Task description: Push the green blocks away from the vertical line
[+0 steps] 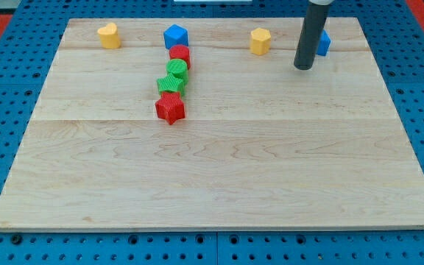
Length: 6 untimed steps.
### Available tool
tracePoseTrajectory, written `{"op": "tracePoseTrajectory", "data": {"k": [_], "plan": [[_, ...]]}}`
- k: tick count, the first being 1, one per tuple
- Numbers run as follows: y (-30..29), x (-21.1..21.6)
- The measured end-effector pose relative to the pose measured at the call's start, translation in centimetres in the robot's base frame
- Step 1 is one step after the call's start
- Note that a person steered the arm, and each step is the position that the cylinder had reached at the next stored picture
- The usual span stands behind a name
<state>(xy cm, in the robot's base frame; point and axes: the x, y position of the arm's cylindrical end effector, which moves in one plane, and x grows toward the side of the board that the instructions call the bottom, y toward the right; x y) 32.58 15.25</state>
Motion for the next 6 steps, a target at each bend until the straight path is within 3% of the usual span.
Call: {"op": "tracePoseTrajectory", "data": {"k": [3,5,6], "plan": [[-1.1,1.7],[-11.2,3.8],[-11.6,6.8]]}}
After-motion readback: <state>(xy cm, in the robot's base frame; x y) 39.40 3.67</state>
